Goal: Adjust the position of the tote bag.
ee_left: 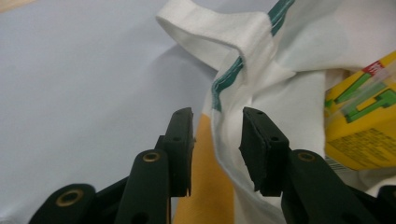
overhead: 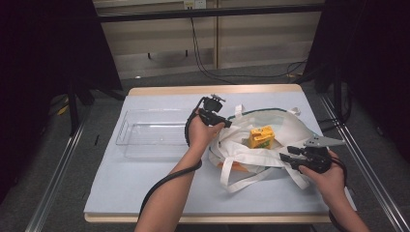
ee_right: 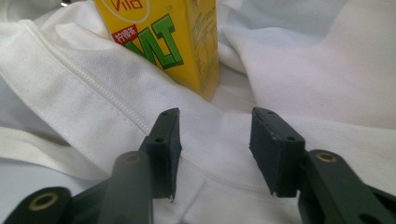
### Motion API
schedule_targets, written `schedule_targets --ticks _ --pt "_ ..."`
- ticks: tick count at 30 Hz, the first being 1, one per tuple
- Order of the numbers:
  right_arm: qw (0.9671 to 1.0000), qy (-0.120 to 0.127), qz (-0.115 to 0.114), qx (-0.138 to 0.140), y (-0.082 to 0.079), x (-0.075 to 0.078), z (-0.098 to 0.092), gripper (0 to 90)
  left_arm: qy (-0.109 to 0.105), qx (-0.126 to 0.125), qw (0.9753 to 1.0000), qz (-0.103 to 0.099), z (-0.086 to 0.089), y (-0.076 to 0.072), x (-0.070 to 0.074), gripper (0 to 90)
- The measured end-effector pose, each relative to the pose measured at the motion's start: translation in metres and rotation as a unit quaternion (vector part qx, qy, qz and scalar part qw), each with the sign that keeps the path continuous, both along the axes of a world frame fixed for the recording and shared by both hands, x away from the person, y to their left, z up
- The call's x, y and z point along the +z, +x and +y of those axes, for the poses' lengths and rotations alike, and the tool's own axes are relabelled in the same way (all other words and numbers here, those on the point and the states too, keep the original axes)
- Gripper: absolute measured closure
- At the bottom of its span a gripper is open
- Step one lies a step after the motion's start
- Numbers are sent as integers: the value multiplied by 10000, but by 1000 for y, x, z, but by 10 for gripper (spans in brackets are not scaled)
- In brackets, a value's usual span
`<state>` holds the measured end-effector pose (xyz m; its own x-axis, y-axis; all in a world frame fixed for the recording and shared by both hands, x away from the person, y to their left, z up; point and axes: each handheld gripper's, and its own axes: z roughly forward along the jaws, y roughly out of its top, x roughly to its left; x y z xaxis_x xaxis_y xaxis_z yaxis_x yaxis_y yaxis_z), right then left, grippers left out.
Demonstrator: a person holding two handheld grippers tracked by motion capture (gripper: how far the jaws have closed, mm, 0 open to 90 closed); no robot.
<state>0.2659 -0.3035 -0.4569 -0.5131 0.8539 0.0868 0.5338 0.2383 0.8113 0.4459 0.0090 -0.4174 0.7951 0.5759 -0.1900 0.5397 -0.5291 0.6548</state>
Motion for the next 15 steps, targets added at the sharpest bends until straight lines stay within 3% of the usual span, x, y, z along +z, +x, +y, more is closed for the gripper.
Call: schedule_targets --ticks 7,10,13,15 --pt "9999 132 80 -4 1 4 -1 364 -80 -99 9999 -67 0 -8 14 481" --pt "9999 109 71 59 1 5 0 333 -186 -245 9995 -50 -1 -12 19 437" --pt "9999 103 85 58 1 7 1 307 -63 -392 9992 -101 -2 -15 24 407" --pt "9999 109 75 103 1 9 2 286 -138 -401 9990 -120 -2 -17 25 375"
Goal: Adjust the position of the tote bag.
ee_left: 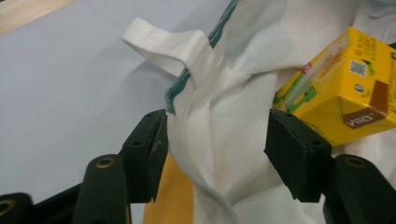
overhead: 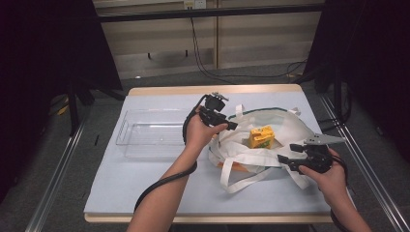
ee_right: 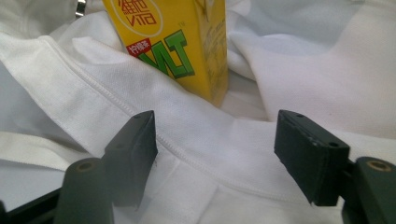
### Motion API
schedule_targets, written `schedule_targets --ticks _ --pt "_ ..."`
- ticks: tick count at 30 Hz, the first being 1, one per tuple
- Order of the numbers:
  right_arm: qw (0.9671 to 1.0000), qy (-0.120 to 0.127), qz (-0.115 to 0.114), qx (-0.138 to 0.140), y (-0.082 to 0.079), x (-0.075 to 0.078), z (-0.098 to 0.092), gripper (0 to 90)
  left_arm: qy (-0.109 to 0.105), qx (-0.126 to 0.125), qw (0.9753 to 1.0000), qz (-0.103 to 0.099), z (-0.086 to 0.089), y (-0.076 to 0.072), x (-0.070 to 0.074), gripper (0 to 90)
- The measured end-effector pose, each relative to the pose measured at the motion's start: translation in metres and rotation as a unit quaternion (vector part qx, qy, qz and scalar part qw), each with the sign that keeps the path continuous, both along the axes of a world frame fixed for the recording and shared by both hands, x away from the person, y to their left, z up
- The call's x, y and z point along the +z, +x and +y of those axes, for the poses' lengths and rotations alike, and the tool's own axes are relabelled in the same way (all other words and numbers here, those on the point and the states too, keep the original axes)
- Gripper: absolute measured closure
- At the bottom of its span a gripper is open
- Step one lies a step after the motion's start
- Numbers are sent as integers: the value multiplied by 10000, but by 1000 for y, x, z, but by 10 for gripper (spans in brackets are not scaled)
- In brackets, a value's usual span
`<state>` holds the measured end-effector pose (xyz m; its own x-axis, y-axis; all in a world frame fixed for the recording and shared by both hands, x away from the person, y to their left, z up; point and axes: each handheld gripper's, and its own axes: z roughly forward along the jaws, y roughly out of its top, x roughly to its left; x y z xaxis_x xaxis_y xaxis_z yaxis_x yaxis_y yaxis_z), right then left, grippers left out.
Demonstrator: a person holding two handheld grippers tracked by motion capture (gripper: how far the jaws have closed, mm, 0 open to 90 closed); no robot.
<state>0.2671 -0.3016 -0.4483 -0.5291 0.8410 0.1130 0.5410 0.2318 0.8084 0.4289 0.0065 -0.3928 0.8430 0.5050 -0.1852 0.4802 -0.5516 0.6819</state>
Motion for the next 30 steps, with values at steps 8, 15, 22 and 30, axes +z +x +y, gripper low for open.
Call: schedule_targets --ticks 8,15,22,30 --pt "9999 70 -48 79 -1 7 4 267 52 -297 9995 -91 1 -7 2 334" --pt "9993 158 -178 294 -4 12 12 448 -29 -373 9992 -110 -1 -14 5 361" --pt "9984 222 -352 382 -3 15 21 763 -2 -438 9989 -137 -3 -15 4 490" --pt "9971 258 -385 595 3 15 44 808 117 -451 9989 -86 -2 -12 -2 571"
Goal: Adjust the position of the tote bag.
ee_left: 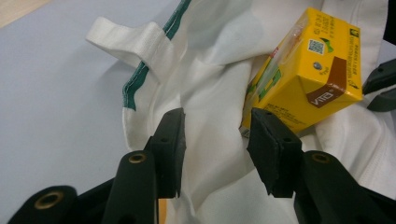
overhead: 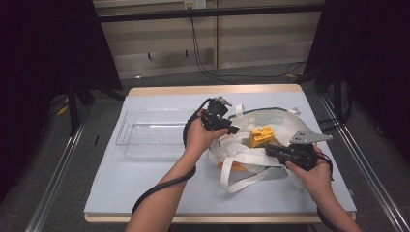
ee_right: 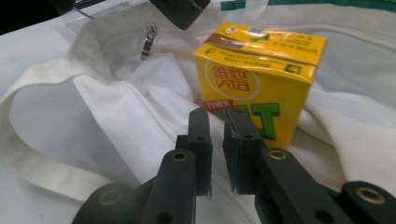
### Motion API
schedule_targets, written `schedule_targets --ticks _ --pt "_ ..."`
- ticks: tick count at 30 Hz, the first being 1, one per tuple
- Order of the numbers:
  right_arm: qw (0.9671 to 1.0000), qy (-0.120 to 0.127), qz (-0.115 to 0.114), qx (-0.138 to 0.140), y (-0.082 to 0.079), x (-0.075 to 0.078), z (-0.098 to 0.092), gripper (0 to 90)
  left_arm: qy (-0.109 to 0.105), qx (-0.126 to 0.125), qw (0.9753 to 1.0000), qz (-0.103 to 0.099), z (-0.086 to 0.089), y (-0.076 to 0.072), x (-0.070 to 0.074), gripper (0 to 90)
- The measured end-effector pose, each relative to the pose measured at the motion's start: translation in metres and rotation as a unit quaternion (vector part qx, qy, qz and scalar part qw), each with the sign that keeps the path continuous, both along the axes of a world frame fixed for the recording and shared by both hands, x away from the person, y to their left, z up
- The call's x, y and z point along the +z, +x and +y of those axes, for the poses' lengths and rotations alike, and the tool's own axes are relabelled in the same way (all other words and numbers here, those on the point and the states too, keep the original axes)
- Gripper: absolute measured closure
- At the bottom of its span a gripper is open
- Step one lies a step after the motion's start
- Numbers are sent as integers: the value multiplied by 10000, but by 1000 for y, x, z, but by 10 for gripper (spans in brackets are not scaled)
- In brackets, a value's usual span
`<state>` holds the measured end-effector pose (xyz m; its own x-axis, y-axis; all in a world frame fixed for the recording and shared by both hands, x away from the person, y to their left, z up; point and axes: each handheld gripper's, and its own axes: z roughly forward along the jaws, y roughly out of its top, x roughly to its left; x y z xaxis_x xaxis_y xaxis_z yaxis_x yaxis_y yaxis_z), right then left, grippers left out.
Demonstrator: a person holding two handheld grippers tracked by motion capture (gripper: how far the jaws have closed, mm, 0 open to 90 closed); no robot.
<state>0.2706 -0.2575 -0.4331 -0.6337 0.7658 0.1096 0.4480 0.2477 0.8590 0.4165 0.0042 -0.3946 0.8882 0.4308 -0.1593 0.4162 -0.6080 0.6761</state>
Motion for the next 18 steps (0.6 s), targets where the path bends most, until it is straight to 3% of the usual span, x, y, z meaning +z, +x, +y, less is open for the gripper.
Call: schedule_targets --ticks 8,18 --pt "9997 -64 -20 214 0 8 14 812 30 19 10000 5 2 2 -2 635" --pt "9981 -294 236 486 -1 -13 28 871 6 23 10000 41 0 3 -3 635"
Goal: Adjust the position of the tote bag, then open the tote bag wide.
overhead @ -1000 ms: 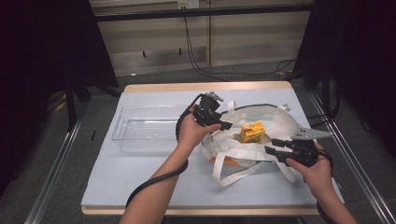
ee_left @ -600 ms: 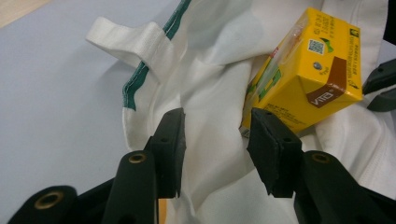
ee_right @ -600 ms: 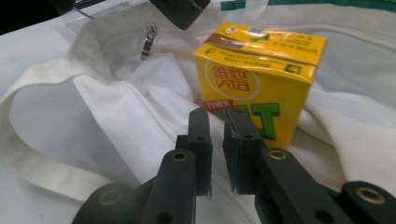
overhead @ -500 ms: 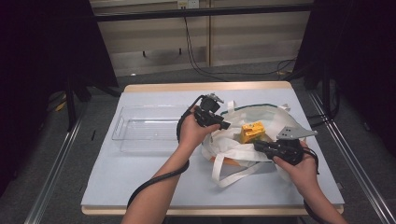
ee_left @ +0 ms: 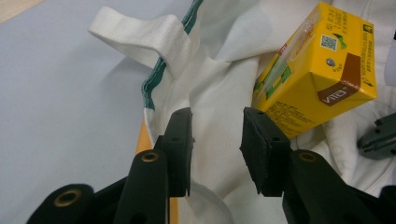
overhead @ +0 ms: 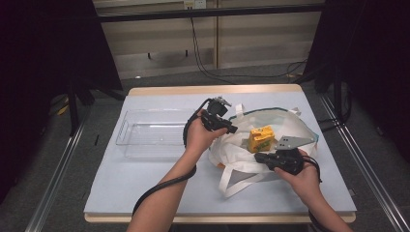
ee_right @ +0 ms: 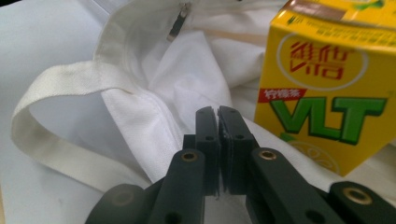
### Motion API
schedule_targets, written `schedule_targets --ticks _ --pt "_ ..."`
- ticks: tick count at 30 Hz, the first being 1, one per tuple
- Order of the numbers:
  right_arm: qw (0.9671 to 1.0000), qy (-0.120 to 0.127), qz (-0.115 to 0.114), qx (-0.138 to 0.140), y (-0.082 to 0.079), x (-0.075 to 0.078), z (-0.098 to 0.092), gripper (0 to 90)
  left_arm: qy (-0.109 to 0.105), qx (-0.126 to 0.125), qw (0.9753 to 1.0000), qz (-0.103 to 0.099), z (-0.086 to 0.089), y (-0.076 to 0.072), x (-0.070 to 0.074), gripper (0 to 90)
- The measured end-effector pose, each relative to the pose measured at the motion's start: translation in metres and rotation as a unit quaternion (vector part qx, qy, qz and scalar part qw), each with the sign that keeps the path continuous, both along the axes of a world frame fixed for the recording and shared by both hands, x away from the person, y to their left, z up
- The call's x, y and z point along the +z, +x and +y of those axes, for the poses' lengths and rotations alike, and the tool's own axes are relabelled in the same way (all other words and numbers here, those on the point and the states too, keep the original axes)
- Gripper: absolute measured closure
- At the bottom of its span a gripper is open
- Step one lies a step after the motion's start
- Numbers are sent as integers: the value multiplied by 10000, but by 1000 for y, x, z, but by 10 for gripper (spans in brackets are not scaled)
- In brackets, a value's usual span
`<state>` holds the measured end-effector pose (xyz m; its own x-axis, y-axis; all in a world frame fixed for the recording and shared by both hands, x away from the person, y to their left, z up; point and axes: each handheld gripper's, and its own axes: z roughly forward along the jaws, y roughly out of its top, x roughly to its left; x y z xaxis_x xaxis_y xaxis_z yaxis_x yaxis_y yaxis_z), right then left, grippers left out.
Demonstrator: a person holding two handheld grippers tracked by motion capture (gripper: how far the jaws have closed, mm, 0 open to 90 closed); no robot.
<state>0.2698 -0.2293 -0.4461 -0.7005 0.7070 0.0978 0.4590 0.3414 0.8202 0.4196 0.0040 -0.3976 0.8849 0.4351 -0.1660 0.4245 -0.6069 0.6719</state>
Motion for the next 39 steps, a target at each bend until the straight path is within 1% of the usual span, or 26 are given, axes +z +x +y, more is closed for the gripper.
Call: schedule_targets --ticks 1,3,4,6,8,9,12,15,17,18,20,21,22,23,25,26,27,28,29,30,31,33,36,39 --pt "10000 4 30 26 0 -2 1 880 23 -8 10000 -12 0 0 0 635" --pt "9999 -66 40 105 -1 -4 3 898 -46 11 10000 -6 -1 -1 0 635" --pt "9998 -107 42 135 -1 -6 4 900 -31 -4 10000 1 -1 -2 0 635" --pt "9996 -188 118 197 -2 -10 7 900 -38 -16 10000 -2 -1 -2 1 628" --pt "9991 -250 186 284 -3 -16 10 900 -48 26 10000 10 -3 -3 2 626" --pt "9991 -264 179 290 -4 -18 11 900 -58 0 10000 -4 -3 -2 2 621" --pt "9992 -217 190 270 -5 -20 10 900 -91 4 10000 1 -5 -4 3 605" --pt "9995 -163 157 240 -6 -21 10 900 -67 -40 10000 3 -7 -3 3 579" --pt "9997 -76 144 186 -7 -20 8 900 -58 -30 10000 -10 -8 -3 3 555" --pt "9998 -7 136 142 -7 -19 7 885 -101 -10 9999 -16 -9 -3 3 546" --pt "9998 118 131 58 -7 -15 3 806 -87 -47 10000 4 -10 -3 5 518" --pt "9998 142 115 37 -8 -12 1 757 -83 -81 9999 6 -11 -3 6 501" --pt "9999 141 86 -10 -8 -9 -2 705 -76 -112 9999 1 -11 -4 6 493" --pt "9999 146 70 -49 -8 -6 -4 669 -114 -116 9999 -7 -12 -5 7 485" --pt "9999 141 46 -71 -10 -1 -9 622 -76 -243 9997 -60 -14 -5 10 468" --pt "9999 99 50 -114 -11 1 -12 582 -80 -211 9997 -54 -15 -6 11 456" --pt "9998 69 45 -164 -11 2 -14 529 -56 -252 9996 -88 -16 -7 12 445" --pt "9997 31 29 -226 -12 4 -18 508 -92 -269 9996 -73 -17 -7 12 439" --pt "9996 39 14 -262 -12 5 -22 505 -74 -278 9995 -86 -17 -7 14 434" --pt "9996 39 23 -288 -12 6 -25 471 -113 -274 9995 -84 -18 -8 14 424" --pt "9995 17 41 -328 -12 7 -29 430 -92 -307 9995 -82 -19 -9 14 420" --pt "9990 42 44 -443 -12 9 -34 392 -18 -391 9992 -80 -22 -10 15 400" --pt "9985 80 72 -538 -12 11 -40 335 -46 -485 9988 -29 -25 -11 15 391" --pt "9979 38 72 -637 -11 12 -46 277 7 -557 9984 -32 -29 -13 15 379"
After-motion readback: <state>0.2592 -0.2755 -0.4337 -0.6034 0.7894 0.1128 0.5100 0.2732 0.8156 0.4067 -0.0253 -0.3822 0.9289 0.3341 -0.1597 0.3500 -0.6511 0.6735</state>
